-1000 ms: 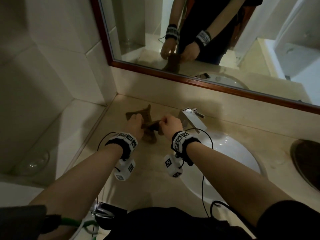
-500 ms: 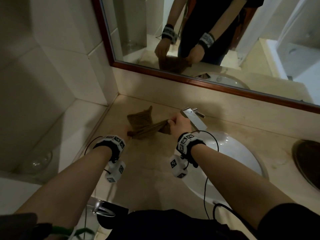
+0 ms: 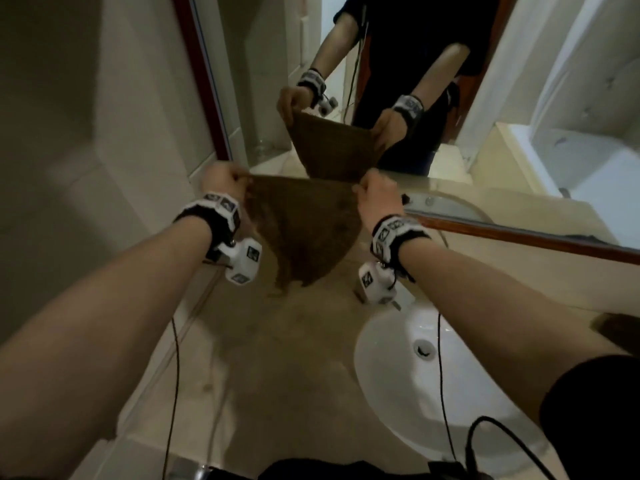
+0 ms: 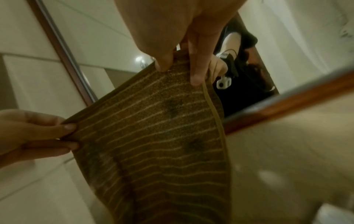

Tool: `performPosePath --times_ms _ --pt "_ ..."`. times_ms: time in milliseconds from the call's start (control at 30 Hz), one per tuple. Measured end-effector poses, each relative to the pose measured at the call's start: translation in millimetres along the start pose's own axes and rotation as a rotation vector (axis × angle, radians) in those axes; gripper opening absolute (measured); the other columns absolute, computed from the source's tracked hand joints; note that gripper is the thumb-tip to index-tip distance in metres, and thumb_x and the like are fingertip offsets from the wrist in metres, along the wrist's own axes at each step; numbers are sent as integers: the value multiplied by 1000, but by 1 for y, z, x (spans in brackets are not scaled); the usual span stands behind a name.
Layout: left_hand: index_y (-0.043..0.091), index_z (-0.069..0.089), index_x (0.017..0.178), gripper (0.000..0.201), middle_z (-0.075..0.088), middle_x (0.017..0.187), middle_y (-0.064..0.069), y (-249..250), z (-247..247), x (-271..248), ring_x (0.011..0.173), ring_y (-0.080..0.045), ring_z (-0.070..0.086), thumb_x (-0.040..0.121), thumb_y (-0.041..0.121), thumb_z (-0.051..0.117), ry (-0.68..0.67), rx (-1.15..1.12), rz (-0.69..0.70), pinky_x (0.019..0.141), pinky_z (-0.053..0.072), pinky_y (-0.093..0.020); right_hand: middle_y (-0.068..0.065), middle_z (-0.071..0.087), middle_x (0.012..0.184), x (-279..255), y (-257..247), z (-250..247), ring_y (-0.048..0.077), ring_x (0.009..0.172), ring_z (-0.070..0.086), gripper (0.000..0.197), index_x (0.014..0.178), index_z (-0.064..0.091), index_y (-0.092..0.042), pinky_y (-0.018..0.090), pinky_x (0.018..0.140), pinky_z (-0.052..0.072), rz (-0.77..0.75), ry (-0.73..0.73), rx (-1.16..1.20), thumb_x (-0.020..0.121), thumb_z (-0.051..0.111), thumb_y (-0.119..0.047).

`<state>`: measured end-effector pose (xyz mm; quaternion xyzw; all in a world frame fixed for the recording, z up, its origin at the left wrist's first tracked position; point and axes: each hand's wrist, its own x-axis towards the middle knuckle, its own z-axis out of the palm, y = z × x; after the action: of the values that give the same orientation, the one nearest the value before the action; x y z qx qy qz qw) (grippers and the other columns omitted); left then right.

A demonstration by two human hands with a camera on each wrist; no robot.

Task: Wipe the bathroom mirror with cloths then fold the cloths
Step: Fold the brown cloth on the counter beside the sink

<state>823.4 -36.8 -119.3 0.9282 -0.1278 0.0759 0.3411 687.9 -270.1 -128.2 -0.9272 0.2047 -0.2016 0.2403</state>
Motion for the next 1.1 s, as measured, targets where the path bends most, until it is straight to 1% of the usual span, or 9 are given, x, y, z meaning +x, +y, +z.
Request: performPosePath --times_ms 167,300,467,633,767,867,933,1033,1100 --pt "9 73 101 20 71 100 -15 27 -27 17 96 -33 63 89 14 58 83 63 123 81 47 -33 15 58 112 28 -19 -27 30 105 55 21 105 56 -5 38 85 43 -7 128 -12 97 52 -24" --pt "11 72 104 21 69 105 -14 17 -18 3 100 -32 62 90 20 59 90 62 130 86 47 -35 13 59 109 10 -13 -17 29 102 56 20 104 57 -7 36 83 43 -19 115 -17 97 52 -25" --pt "10 72 93 22 70 93 -12 -40 15 -61 90 -32 63 89 25 57 -111 106 69 75 46 -31 11 62 94 -60 18 19 31 91 60 23 104 56 -12 35 70 46 23 -118 -190 97 49 -33" --pt "16 70 84 17 69 84 -9 -113 41 -155 74 -27 61 82 29 60 -398 237 -44 69 50 -32 4 60 83 -155 47 50 25 80 61 16 90 51 -18 31 66 46 -43 -549 -266 94 53 -33" --pt "17 66 75 19 65 75 -8 -151 47 -223 67 -23 58 82 32 57 -606 381 -57 64 47 -28 5 59 86 -220 58 63 26 82 59 12 90 53 -16 35 72 50 -95 -799 -300 88 58 -27" --pt "11 65 76 22 64 75 -10 -163 50 -258 65 -22 54 87 28 55 -686 406 -104 61 41 -28 6 61 90 -254 63 70 28 85 59 12 95 57 -16 34 72 50 -88 -863 -336 83 56 -18" --pt "16 65 85 15 60 77 -6 -166 49 -280 71 -22 53 90 26 55 -693 390 -128 63 40 -27 7 64 91 -273 69 75 29 86 62 13 93 59 -20 34 73 53 -69 -871 -315 80 54 -16" --pt "16 70 101 19 66 89 -9 -168 47 -305 84 -27 60 91 25 56 -647 402 -100 71 45 -29 9 67 99 -298 76 74 30 94 62 22 99 64 -18 32 78 50 -61 -838 -266 83 52 -10" --pt "12 71 101 19 70 93 -10 -170 45 -319 88 -28 63 90 22 59 -640 401 -99 76 48 -32 9 67 108 -312 82 72 29 102 60 27 108 66 -14 29 83 46 -28 -806 -232 87 51 -5"
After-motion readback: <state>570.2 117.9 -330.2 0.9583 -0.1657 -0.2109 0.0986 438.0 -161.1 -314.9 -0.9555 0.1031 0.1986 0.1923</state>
